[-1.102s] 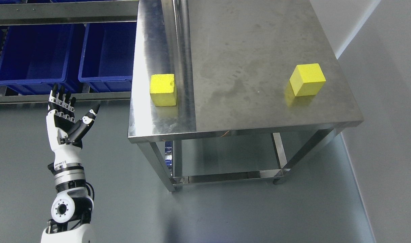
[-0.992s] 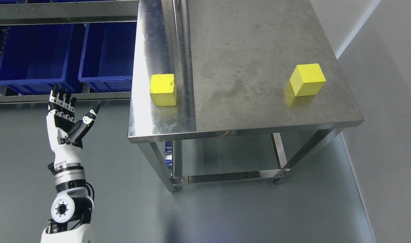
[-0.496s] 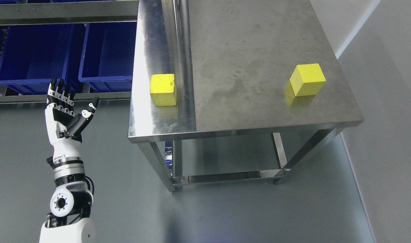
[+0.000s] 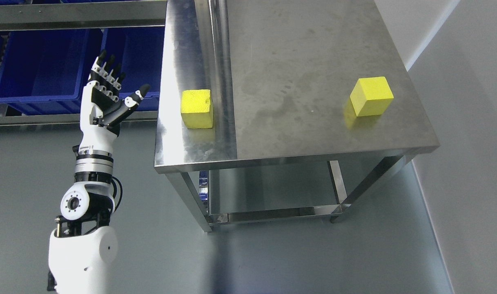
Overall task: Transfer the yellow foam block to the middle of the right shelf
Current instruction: 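Reach the left hand around the yellow cube at the table edge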
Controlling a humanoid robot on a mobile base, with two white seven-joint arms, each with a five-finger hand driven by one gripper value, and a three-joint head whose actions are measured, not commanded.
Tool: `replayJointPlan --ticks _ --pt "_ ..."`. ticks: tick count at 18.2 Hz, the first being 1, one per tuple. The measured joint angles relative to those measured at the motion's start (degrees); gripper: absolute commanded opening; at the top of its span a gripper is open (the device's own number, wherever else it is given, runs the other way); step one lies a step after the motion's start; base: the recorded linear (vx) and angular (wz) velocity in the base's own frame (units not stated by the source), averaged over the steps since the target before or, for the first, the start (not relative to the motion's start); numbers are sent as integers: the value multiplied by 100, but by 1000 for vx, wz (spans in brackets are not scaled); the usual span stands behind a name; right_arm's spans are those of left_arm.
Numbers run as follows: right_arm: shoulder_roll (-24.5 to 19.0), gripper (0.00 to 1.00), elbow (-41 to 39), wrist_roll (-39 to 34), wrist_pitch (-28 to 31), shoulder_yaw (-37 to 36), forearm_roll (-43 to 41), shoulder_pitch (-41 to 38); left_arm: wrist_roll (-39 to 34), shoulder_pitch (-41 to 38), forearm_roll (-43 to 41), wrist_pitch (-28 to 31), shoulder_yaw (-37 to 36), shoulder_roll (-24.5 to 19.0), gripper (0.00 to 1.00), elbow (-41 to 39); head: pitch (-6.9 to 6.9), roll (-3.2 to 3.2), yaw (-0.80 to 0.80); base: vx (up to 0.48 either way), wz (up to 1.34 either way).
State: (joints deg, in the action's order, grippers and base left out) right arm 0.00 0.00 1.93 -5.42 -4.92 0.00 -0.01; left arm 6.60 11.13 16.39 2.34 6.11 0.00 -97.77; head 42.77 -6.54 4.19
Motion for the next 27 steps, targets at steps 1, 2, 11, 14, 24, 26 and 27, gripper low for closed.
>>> replayJointPlan --ticks 1,2,11,14,24,26,27 --pt "0 100 0 0 0 0 0 1 170 47 1 13 -57 0 100 -5 0 0 0 0 0" --pt "0 100 0 0 0 0 0 1 359 90 1 22 -109 0 100 -11 0 0 0 0 0" --pt "0 100 0 0 0 0 0 1 1331 249 -140 119 -401 -424 100 -54 0 0 0 0 0" --pt "0 100 0 0 0 0 0 1 1359 270 -314 361 -455 -613 100 -61 0 0 0 0 0" --pt "0 100 0 0 0 0 0 1 1748 497 -1208 622 -793 -916 100 20 0 0 0 0 0" --pt "0 100 0 0 0 0 0 1 1776 528 -1467 658 -863 -937 100 57 0 0 0 0 0" --pt "0 100 0 0 0 0 0 1 1794 539 -1598 677 -895 -947 100 75 0 0 0 0 0"
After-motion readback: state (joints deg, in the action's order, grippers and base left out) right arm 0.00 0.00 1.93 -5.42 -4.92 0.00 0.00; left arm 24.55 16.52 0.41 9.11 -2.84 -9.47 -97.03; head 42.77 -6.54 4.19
